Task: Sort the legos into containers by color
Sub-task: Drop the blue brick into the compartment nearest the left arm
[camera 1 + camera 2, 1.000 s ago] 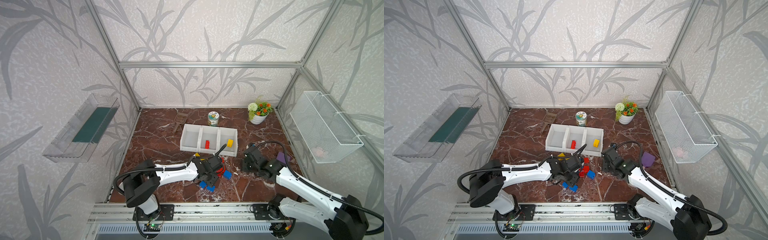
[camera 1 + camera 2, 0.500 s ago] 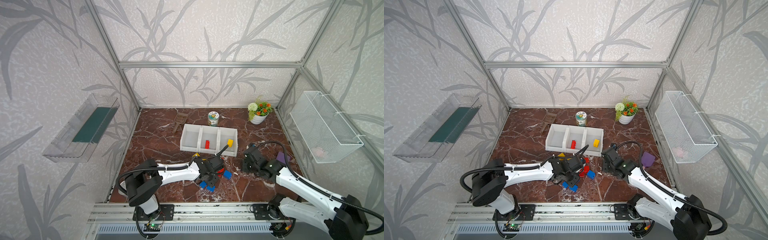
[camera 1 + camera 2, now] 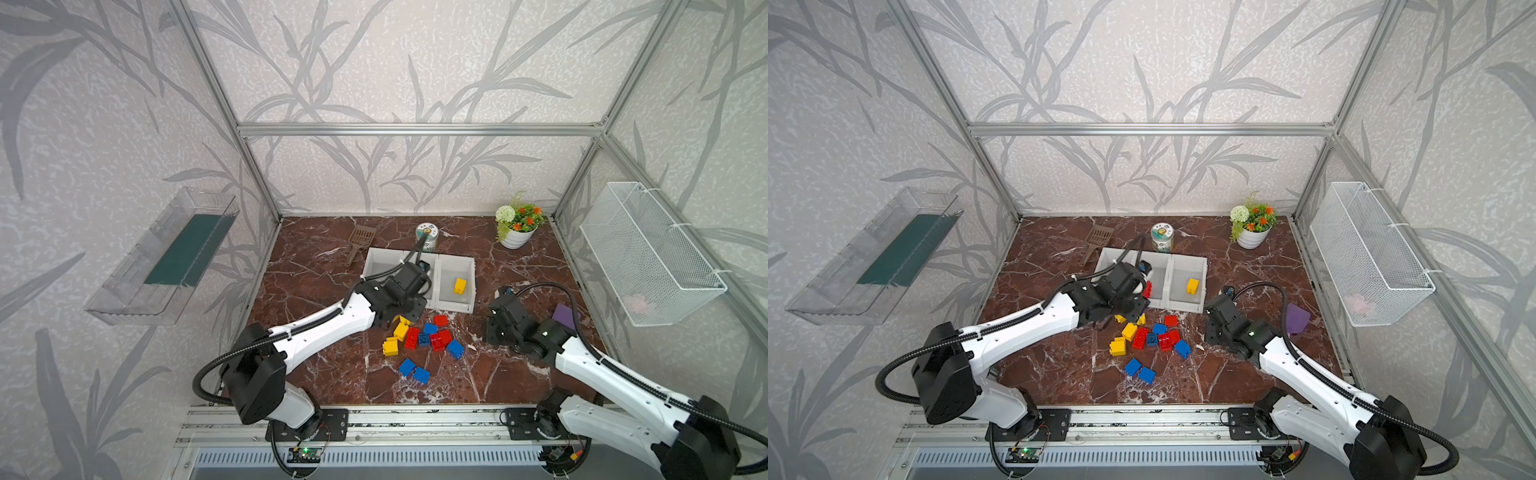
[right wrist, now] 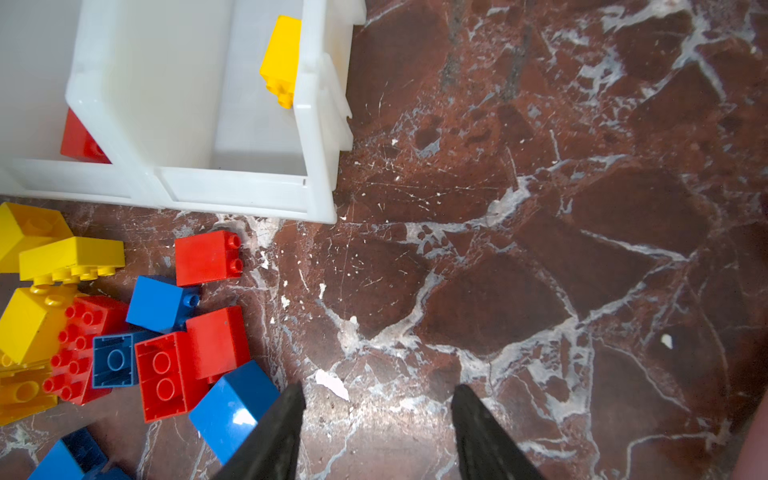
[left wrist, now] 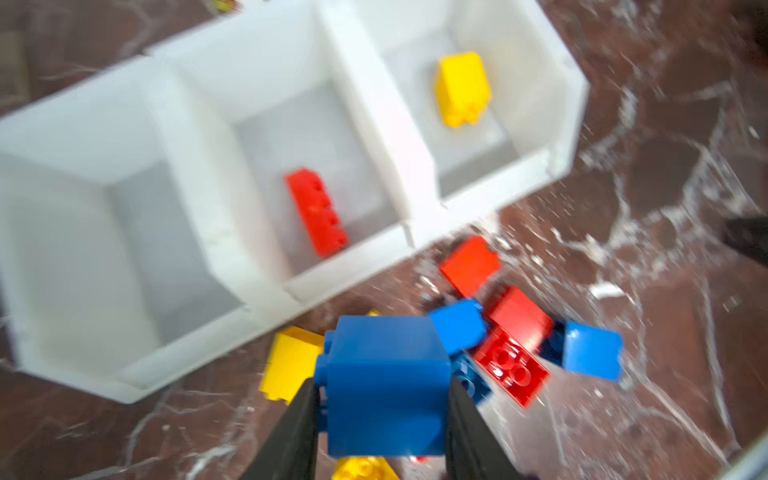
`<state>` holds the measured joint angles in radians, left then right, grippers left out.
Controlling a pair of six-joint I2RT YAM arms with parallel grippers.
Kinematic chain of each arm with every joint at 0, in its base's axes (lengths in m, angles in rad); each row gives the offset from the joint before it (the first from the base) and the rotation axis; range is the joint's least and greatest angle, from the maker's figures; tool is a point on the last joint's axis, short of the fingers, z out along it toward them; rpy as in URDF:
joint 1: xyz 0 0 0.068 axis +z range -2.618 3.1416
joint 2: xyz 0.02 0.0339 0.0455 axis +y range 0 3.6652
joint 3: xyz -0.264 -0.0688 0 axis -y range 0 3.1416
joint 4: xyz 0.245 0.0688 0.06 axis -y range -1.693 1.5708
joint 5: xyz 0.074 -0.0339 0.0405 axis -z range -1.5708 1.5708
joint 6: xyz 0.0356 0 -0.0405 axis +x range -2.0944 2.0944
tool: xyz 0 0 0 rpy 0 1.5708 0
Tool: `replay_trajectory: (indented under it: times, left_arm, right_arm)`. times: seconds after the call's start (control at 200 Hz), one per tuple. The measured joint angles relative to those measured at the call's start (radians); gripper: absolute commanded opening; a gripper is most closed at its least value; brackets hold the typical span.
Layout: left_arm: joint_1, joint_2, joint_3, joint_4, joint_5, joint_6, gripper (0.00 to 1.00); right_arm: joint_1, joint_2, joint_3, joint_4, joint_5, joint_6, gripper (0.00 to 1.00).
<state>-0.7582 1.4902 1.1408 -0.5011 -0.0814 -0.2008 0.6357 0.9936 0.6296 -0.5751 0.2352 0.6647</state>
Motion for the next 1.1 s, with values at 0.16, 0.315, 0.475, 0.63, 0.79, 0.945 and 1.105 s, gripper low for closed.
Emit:
replay_trajectory:
  times: [0.16,0.315,0.475,0.63,0.79,0.945,1.105]
  left_arm:
    - [0.154,0.025,0.003,0.034,-0.013,0.004,0.31]
    - [0.237,0.127,0.034,0.048,-0.014,0.004,0.31]
    - [0.269,0.235,0.089,0.043,-0.009,0.003,0.52]
    - [0.270,0.231,0.085,0.053,0.003,-0.005,0.61]
    - [0.270,0.167,0.042,0.072,0.006,-0.011,0.61]
    - [0.270,0.060,-0.029,0.099,0.005,-0.036,0.62]
    - [0.270,-0.107,-0.198,0.143,0.004,-0.093,0.62]
  right_arm:
    - [0.000,-0.019,0.000,-0.010,0.001,0.000,0.58]
    - [0.000,-0.030,0.000,-0.023,0.002,0.000,0.58]
    - [0.000,-0.036,0.000,-0.040,0.003,-0.001,0.58]
    - [0.000,-0.058,0.000,-0.055,0.014,0.000,0.59]
    - [0.000,-0.061,0.002,-0.062,0.019,-0.001,0.59]
    - [0.000,-0.043,0.011,-0.065,0.018,-0.007,0.59]
    - [0.000,-0.019,0.011,-0.060,-0.009,-0.034,0.59]
